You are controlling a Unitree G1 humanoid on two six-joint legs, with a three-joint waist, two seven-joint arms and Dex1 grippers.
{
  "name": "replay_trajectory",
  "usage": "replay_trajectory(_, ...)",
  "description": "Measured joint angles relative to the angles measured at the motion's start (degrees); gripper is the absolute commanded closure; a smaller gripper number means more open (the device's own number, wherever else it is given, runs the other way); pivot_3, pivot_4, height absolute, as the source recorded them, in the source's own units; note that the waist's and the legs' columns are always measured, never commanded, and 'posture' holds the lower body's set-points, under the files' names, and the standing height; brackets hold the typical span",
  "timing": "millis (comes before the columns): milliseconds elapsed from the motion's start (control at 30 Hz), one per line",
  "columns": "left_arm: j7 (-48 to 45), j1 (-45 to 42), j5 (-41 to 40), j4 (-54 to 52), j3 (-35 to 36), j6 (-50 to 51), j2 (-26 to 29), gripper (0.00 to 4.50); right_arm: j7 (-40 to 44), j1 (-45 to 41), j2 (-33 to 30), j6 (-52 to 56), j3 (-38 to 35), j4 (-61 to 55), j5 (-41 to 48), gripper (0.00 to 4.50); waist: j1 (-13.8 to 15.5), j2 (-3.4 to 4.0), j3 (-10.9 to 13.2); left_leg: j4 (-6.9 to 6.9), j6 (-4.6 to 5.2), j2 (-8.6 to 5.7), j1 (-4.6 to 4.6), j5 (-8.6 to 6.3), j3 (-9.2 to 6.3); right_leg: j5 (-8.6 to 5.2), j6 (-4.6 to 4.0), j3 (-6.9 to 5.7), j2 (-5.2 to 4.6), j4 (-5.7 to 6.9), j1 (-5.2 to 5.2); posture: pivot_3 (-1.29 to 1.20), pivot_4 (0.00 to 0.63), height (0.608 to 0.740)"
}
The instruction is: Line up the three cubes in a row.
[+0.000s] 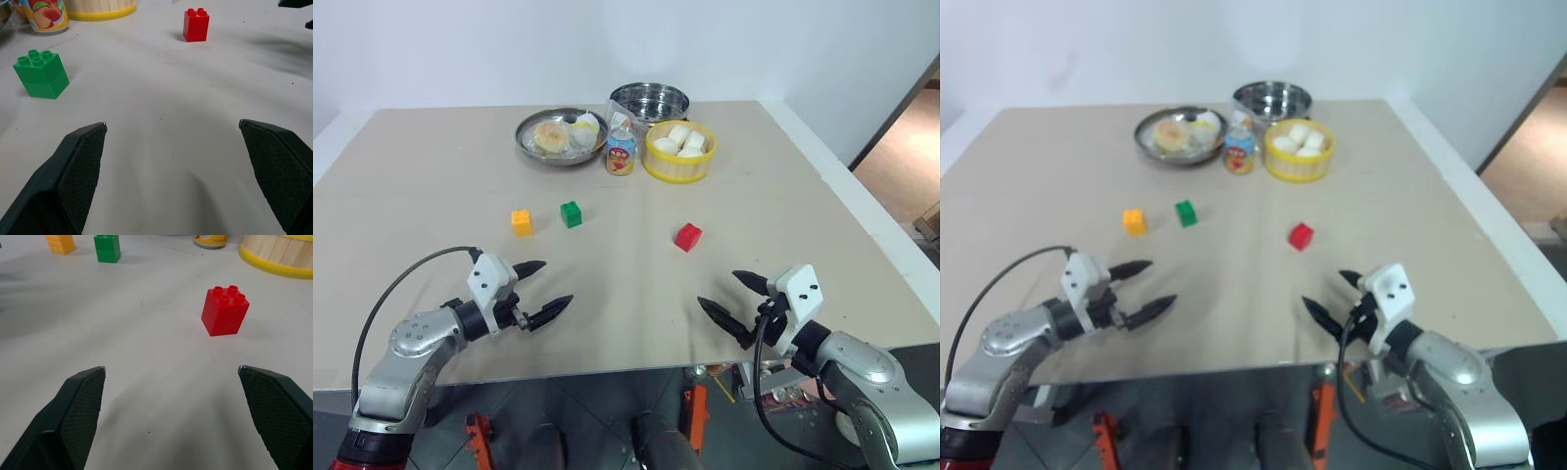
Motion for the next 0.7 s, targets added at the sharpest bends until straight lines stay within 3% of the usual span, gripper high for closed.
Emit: replay_trajectory(700, -6.2, 0.0, -1.3, -0.1, -2.6, -2.0, -0.2, 0.01, -4.4, -1.5, 3.2, -2.0, 2.5, 2.2, -2.3, 0.00, 0.0, 0.00, 0.0, 0.00, 0.00, 0.00, 0.00, 0.00, 0.01, 0.00, 0.00, 0.01, 0.00, 0.00, 0.00, 0.00, 0.150, 0.734)
